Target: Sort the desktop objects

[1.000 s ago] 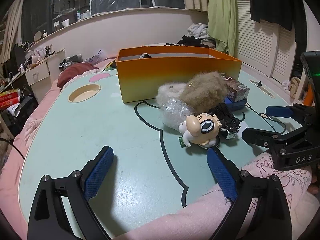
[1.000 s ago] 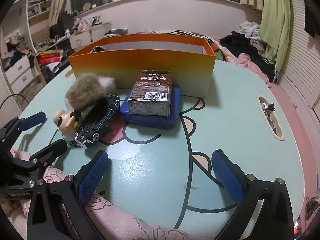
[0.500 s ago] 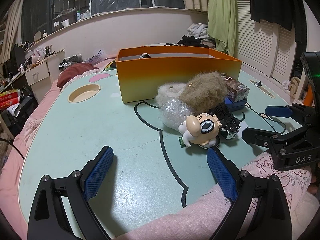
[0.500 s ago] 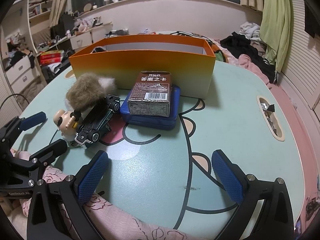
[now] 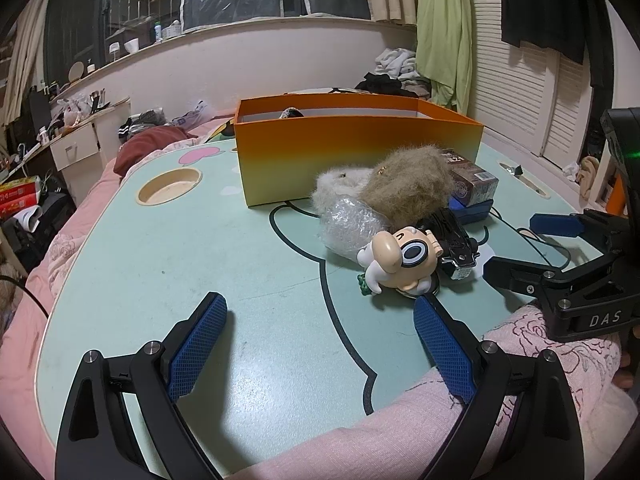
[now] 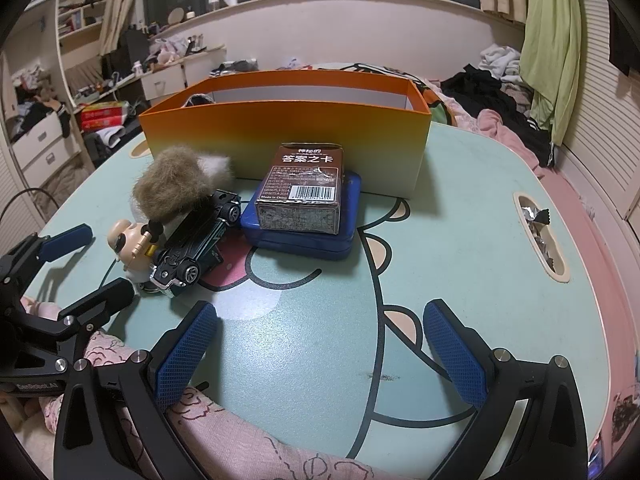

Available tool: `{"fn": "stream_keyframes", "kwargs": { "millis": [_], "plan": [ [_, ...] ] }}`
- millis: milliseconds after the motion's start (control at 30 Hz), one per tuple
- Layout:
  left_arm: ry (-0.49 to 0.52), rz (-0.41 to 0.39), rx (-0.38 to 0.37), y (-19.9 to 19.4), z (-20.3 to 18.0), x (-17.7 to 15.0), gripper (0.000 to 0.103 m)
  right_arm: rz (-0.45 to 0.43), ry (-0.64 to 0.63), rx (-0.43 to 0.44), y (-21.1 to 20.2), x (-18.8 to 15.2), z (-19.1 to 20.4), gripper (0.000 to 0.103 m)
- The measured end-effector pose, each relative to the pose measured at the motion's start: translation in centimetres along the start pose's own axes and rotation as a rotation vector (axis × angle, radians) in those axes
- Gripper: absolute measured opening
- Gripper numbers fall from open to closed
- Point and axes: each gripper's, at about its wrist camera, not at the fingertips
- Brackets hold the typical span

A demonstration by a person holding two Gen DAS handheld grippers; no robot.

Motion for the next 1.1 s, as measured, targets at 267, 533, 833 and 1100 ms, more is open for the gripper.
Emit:
{"fn": "stream_keyframes", "kwargs": {
  "millis": [267, 533, 833, 1100],
  "plan": [
    [0.000, -0.042, -0.042, -0.9, 0.0, 1.1, 0.088, -0.001, 0.001, 0.001, -0.2, 0.1, 0.1, 0.103],
    [-0.017, 0.022, -0.164, 0.7, -0.9, 3.1, 0.077, -0.009, 0.008, 0.006, -0.3, 0.2, 0.2, 0.103],
    [-0.012, 0.032, -0.186, 0.5, -1.2, 2.1, 0.044, -0.102, 0.109, 0.143, -1.9, 0.5, -0.7, 0.096],
    [-0.113, -0.027, -0.151, -1.1, 2.1, 1.9, 0.043, -0.143, 0.077, 0.201, -1.9, 4.2, 2.4, 0.062]
  ]
}}
Point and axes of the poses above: each gripper's, at about its wrist camera, not at the fingertips, and y roughly the way its jaws point, z to its left, x to its top, and after that the axes turned 5 degrees about -z, right-handed
